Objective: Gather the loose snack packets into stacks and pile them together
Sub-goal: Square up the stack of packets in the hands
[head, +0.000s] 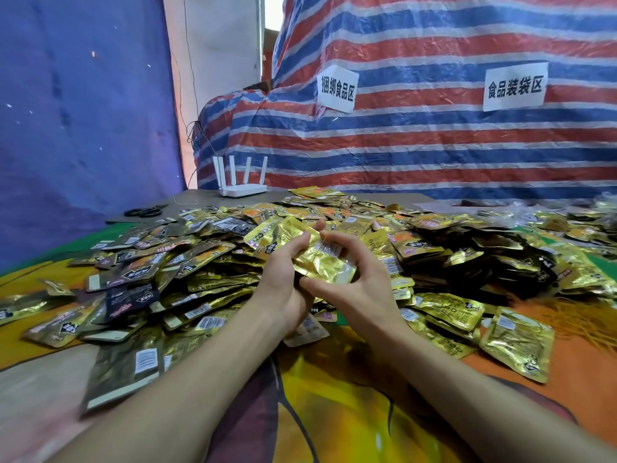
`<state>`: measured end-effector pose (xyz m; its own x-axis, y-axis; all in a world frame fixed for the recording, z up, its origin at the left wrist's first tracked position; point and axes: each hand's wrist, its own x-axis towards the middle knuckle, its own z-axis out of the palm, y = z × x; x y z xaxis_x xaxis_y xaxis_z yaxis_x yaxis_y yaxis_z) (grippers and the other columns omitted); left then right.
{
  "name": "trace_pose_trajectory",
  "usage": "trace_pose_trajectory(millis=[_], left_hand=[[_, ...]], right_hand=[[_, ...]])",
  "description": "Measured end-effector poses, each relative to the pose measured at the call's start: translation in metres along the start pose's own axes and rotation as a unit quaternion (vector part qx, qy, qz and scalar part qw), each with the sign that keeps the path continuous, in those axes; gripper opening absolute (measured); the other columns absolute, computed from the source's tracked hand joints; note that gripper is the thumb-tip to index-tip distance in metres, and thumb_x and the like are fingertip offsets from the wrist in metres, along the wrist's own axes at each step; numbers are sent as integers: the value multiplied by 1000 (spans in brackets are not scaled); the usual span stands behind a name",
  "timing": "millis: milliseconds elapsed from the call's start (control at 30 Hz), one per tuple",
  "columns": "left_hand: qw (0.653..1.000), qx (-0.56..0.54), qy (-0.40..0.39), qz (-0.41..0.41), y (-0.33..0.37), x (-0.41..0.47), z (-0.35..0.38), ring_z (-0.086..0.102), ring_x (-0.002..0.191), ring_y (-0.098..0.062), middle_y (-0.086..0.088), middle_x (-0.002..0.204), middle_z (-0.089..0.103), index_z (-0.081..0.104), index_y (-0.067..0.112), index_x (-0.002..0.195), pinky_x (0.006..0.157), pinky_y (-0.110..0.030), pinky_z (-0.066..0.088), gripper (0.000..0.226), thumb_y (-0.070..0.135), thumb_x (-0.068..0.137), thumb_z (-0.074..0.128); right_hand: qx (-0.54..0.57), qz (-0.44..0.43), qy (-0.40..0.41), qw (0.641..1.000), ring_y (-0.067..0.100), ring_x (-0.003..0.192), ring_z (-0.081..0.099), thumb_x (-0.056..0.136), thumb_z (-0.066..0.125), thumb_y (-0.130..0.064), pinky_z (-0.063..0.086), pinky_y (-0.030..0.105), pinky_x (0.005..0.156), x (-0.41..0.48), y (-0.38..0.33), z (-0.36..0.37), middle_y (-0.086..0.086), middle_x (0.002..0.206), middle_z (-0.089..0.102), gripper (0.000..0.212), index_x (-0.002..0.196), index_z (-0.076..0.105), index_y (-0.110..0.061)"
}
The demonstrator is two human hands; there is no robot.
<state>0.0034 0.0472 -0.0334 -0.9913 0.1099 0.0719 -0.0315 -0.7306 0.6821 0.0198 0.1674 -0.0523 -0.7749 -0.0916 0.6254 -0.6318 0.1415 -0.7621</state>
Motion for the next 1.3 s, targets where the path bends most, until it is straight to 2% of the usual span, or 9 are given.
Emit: trace_pose_trajectory(millis=[200,367,467,600,700,900,1000,1133,1300], left_hand=[[999,33,-5,-6,2,2,-1,70,108,-34,-17,119,72,76,18,118,95,-48,55,31,29,102,51],[998,55,14,-11,0,5,-3,69,110,-34,-18,118,72,77,19,115,102,-50,50,31,31,101,51],[997,67,26,-22,1,5,-4,70,109,-33,-15,116,73,77,22,114,97,-48,53,31,32,100,52],[995,82,25,-40,1,-2,-4,74,98,-30,-9,110,76,78,21,111,75,-40,61,27,33,94,62],[991,114,28,-61,1,-6,-1,76,83,-28,-12,96,77,78,10,100,63,-37,62,26,32,91,68],[987,157,10,-19,0,-11,6,67,89,-19,-5,97,71,72,15,107,95,-41,50,55,54,68,74],[979,173,103,29,1,-6,-1,64,98,-22,-6,104,66,64,13,109,90,-39,49,45,52,87,64],[972,137,171,83,6,-1,-8,62,80,-19,-2,86,67,63,14,91,72,-33,46,26,36,98,53],[962,126,210,117,9,3,-12,58,69,-16,-1,81,65,64,15,86,65,-30,43,21,29,97,54]], right_hand=[[-6,0,7,1000,5,108,59,63,88,-15,46,11,85,1,-1,-2,1,117,62,59,113,61,-26],[0,38,18,999,18,97,59,58,79,-30,54,28,73,5,-4,-6,8,109,57,49,97,53,-22],[-109,31,16,993,3,104,56,58,82,-47,49,19,81,8,-5,-16,-6,113,56,57,105,54,-29],[-241,-23,-94,966,7,116,54,61,86,-54,52,31,95,10,-7,-18,-10,130,55,82,128,47,-28],[-253,-20,-112,961,9,106,61,63,87,-46,57,32,84,12,-7,-18,-10,123,57,77,125,44,-30],[-330,-51,-59,941,16,82,59,57,72,-55,52,31,64,31,-30,-38,-3,97,58,70,114,44,-24],[-425,-39,1,904,22,75,56,69,81,-38,49,36,59,66,-34,-63,6,94,58,58,111,44,-21],[-542,24,63,837,38,96,56,80,79,-28,53,47,81,112,-21,-86,18,118,45,49,117,51,-13],[-625,107,19,773,38,116,51,90,69,-34,42,47,98,121,22,-92,20,124,51,40,121,60,-10]])
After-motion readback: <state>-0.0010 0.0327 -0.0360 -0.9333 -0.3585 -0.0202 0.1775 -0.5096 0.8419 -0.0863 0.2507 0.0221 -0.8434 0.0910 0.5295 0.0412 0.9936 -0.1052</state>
